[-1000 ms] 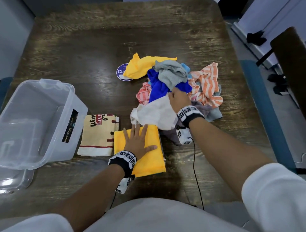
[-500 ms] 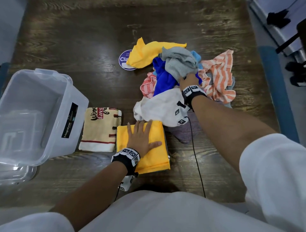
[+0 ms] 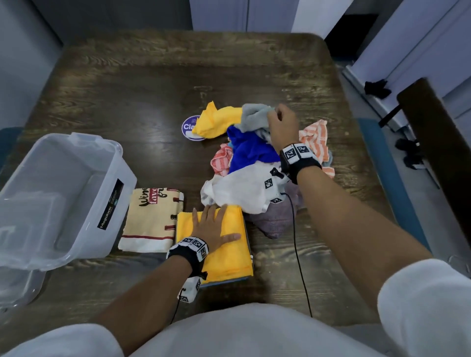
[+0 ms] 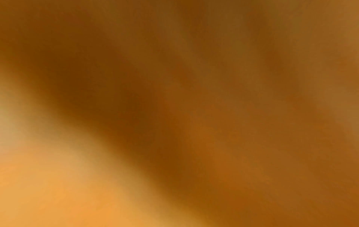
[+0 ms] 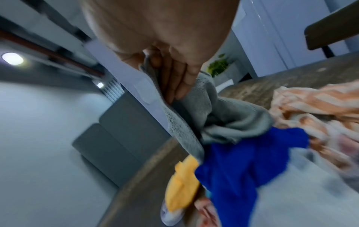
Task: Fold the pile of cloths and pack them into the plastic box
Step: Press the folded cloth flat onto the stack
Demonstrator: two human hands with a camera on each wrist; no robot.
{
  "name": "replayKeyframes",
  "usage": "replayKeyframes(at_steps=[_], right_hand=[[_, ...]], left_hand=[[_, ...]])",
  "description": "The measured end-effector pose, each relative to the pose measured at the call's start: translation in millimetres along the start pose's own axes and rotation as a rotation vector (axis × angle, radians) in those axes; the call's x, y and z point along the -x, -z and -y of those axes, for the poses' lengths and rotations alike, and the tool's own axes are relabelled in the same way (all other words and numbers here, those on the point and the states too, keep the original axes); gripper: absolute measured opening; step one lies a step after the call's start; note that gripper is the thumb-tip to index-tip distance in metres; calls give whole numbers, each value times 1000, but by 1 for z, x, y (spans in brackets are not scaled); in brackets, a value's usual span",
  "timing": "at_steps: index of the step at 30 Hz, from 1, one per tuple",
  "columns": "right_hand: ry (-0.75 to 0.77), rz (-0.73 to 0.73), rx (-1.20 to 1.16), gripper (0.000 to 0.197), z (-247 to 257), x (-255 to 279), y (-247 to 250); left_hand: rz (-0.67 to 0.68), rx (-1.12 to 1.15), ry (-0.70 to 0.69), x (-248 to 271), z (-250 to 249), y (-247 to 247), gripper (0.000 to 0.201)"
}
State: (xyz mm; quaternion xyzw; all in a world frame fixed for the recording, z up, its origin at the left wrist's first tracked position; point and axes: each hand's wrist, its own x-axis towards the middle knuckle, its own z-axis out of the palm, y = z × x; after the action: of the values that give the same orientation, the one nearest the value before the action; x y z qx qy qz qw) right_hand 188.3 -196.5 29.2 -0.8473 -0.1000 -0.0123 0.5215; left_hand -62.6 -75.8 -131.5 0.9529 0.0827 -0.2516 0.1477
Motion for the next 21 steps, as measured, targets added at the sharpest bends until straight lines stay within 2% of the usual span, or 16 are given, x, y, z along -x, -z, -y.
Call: replayKeyframes(at_steps=[2,5,7,9,11,12,14,17,19,21], right_hand=[[64,-27,-87,35,35,5,13],[142,-65,-241,30,82,17,29],[166,-77,-320,27,107,27,36],[189,-70,-364,27,127,39,40],[213,-50,-368,26,143,49,45],[227,-33,-375,25,149,54,46],[270,46,-355,18,163,65,48],[390,225,-239,13,183,80,47],[475,325,-159,16,196,89,47],[517,374,-103,16,206,96,49]], left_hand=[[-40,112,-2,3,0,15,130],[-198,334,-6,6,-3,54,94],[-386,521,-43,12,-5,89,76],[-629,696,-58,23,-8,128,47],[-848,780,-13,37,-12,167,17],[-917,820,-17,47,-15,186,11],[-933,903,-161,59,-18,215,11],[-782,995,-447,72,-24,242,34],[-719,1018,-551,80,-29,251,45],[-671,1020,-587,89,-33,255,37]])
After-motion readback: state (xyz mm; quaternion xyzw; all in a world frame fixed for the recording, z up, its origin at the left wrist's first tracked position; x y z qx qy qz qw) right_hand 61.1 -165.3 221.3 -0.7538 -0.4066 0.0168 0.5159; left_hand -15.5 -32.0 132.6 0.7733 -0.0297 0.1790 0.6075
